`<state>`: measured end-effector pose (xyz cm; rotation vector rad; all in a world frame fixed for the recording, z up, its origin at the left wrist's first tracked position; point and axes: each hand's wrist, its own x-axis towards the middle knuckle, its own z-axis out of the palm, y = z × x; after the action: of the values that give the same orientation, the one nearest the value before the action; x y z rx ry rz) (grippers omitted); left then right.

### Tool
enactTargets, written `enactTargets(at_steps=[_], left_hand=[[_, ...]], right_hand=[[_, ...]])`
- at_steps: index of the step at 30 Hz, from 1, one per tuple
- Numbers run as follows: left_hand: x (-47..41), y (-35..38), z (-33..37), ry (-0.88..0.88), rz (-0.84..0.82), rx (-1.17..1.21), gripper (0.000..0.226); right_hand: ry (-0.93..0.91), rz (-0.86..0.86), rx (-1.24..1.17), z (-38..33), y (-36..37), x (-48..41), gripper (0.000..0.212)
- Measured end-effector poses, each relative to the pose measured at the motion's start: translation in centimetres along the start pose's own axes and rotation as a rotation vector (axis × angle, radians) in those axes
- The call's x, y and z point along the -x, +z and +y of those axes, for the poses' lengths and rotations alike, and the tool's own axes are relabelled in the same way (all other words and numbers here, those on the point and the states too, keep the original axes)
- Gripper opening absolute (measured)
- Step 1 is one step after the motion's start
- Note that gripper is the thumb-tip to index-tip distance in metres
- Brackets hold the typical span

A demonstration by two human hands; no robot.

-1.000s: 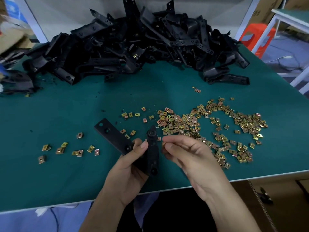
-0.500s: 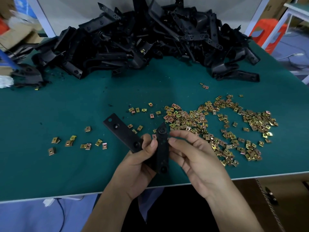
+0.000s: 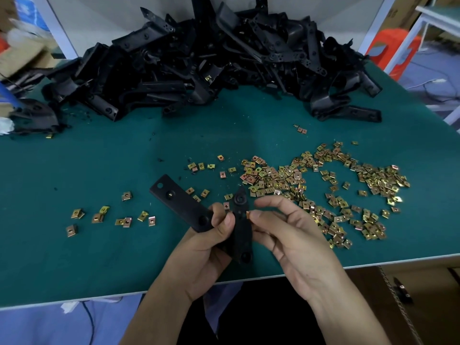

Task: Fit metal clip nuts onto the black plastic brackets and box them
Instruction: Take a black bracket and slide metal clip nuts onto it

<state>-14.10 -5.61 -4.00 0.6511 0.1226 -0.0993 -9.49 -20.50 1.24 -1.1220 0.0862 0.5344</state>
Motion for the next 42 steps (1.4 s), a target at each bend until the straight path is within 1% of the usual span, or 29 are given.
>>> enactTargets(at_steps=[6, 10, 12, 14, 15, 16, 18, 19, 20, 21, 22, 23, 25, 27, 29, 31, 33, 35, 37, 38, 39, 41, 42], left_hand=[[-0.3, 0.2, -0.3, 0.015, 0.008, -0.064, 0.047], [-0.2, 0.2, -0.1, 0.016, 0.022, -0.03, 0.043], [-0.2, 0.2, -0.1, -0.002, 0.044, -0.027, 0.037], [-0.2, 0.2, -0.2, -0.017, 0.078, -0.034, 0.038], [-0.3, 0.2, -0.2, -0.019, 0.089, -0.036, 0.042], [-0.2, 0.1, -0.2, -0.021, 0.093, -0.035, 0.047], [-0.1, -0.1, -0.1, -0.03, 0.093, -0.022, 0.051], [-0.1, -0.1, -0.1, -0.037, 0.096, -0.016, 0.051], [-0.1, -0.1, 0.0, -0.043, 0.103, -0.019, 0.049], [-0.1, 0.0, 0.0, -0.046, 0.113, -0.031, 0.048], [-0.1, 0.1, -0.1, -0.045, 0.118, -0.043, 0.049], [-0.2, 0.2, -0.1, -0.044, 0.12, -0.049, 0.052], [-0.2, 0.1, 0.0, -0.048, 0.118, -0.052, 0.058], [-0.1, 0.1, 0.1, -0.064, 0.115, -0.054, 0.059], [0.0, -0.1, 0.1, -0.075, 0.122, -0.056, 0.06], [-0.1, 0.0, 0.0, -0.072, 0.135, -0.058, 0.059], [-0.1, 0.1, -0.1, -0.067, 0.143, -0.054, 0.049], [-0.2, 0.3, -0.1, -0.073, 0.142, -0.05, 0.039], [-0.2, 0.2, 0.0, -0.076, 0.135, -0.042, 0.047], [-0.2, 0.1, 0.0, -0.075, 0.133, -0.037, 0.049], [-0.1, 0.1, 0.0, -0.075, 0.129, -0.031, 0.045], [-0.2, 0.2, -0.1, -0.07, 0.115, -0.012, 0.04], [-0.2, 0.2, -0.1, -0.066, 0.115, -0.008, 0.045]], right_hand=[[-0.021, 0.011, 0.101, 0.1, 0.2, 0.0, 0.018], [-0.045, 0.014, 0.1, 0.4, 0.5, -0.1, 0.018], [-0.073, 0.003, 0.167, 0.4, 0.5, -0.2, 0.018], [-0.154, 0.02, 0.353, 0.0, -0.2, -0.3, 0.013], [-0.211, 0.065, 0.481, -0.5, -0.9, -0.4, 0.011], [-0.277, 0.147, 0.615, -1.1, -2.1, -0.6, 0.011], [-0.395, 0.393, 0.89, -2.7, -5.2, -0.8, 0.014], [-0.411, 0.512, 1.055, -3.5, -6.9, -1.0, 0.015], [-0.384, 0.599, 1.226, -4.2, -8.4, -1.0, 0.019], [-0.33, 0.64, 1.364, -4.7, -9.7, -1.2, 0.024], [-0.28, 0.641, 1.451, -4.9, -10.7, -1.3, 0.028], [-0.264, 0.622, 1.487, -4.9, -11.4, -1.5, 0.028], [-0.339, 0.6, 1.481, -4.5, -11.7, -1.8, 0.021], [-0.413, 0.618, 1.45, -4.1, -12.0, -2.1, 0.013], [-0.426, 0.641, 1.431, -4.0, -12.3, -2.4, 0.009], [-0.4, 0.641, 1.427, -3.8, -12.6, -2.7, 0.006], [-0.372, 0.637, 1.384, -3.5, -12.8, -2.8, 0.01], [-0.392, 0.65, 1.318, -3.4, -13.1, -2.8, 0.016], [-0.433, 0.667, 1.253, -3.5, -13.0, -2.6, 0.018], [-0.449, 0.659, 1.196, -3.7, -12.8, -2.4, 0.019], [-0.461, 0.629, 1.108, -3.8, -12.5, -2.2, 0.022], [-0.465, 0.515, 0.874, -4.0, -11.4, -1.5, 0.028], [-0.446, 0.439, 0.763, -3.9, -10.6, -0.9, 0.029]])
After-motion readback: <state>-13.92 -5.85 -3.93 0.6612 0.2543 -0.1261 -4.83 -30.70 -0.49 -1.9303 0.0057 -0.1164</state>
